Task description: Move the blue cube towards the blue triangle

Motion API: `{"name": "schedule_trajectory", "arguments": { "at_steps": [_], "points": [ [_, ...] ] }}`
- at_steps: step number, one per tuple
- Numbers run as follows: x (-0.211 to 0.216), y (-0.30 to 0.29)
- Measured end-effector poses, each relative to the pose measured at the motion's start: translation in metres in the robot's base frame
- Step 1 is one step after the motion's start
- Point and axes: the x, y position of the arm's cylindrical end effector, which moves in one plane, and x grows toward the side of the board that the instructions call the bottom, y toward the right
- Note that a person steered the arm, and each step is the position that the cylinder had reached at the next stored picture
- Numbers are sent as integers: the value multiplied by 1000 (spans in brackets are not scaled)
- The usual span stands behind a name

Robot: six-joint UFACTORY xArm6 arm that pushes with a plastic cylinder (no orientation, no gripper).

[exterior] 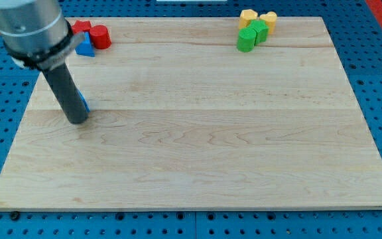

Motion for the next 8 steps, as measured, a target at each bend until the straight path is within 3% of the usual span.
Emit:
{"name": "schedule_trajectory", "arguments": {
  "at_steps": [3,4,5,6,8],
  "points": [
    [-32,-39],
    [-25,-31],
    [14,-13],
    [-3,-3],
    [-90,-5]
  ]
}}
